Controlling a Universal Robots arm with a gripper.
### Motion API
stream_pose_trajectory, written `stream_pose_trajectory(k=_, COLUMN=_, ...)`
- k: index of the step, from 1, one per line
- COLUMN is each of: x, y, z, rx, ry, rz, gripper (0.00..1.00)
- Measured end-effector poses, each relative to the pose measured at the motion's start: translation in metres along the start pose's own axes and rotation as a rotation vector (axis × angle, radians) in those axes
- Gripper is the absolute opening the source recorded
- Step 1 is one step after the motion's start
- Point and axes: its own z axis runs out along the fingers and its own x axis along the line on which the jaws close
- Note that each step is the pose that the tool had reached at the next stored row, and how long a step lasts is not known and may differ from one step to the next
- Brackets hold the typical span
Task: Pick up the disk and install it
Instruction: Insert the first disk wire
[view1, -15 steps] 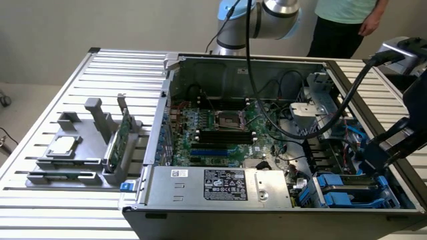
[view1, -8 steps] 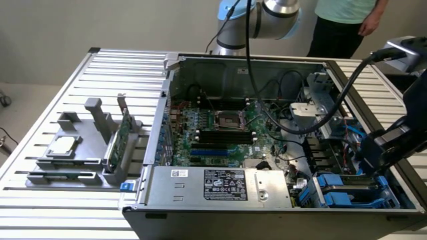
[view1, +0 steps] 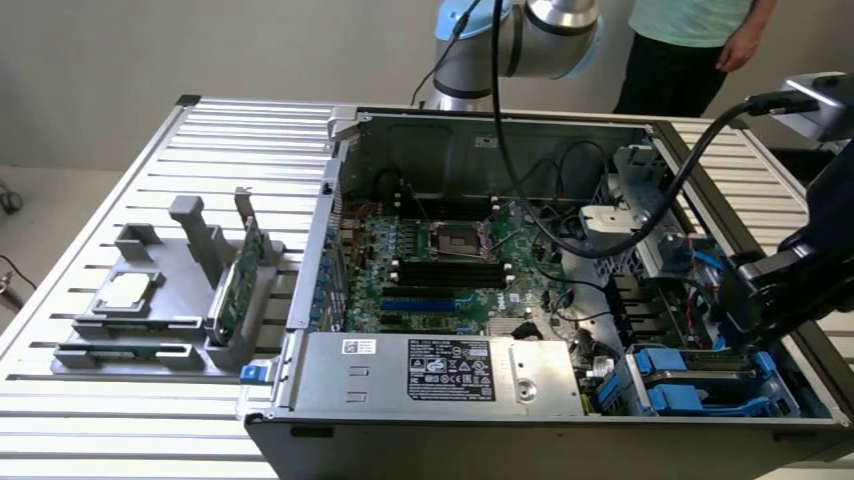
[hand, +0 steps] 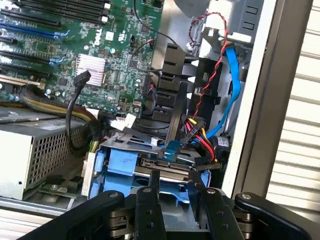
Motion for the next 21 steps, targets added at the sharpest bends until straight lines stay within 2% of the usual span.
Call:
stream_pose_trajectory(k=16, x=0.0000, y=0.0000, z=0.0000, rx=0.0072, ry=-0.0062, rz=0.272, gripper=0.37)
stream_pose_trajectory(k=21, x=0.0000, y=0.0000, z=0.0000, rx=0.0090, ry=-0.0078, rz=0.338, gripper=0.37)
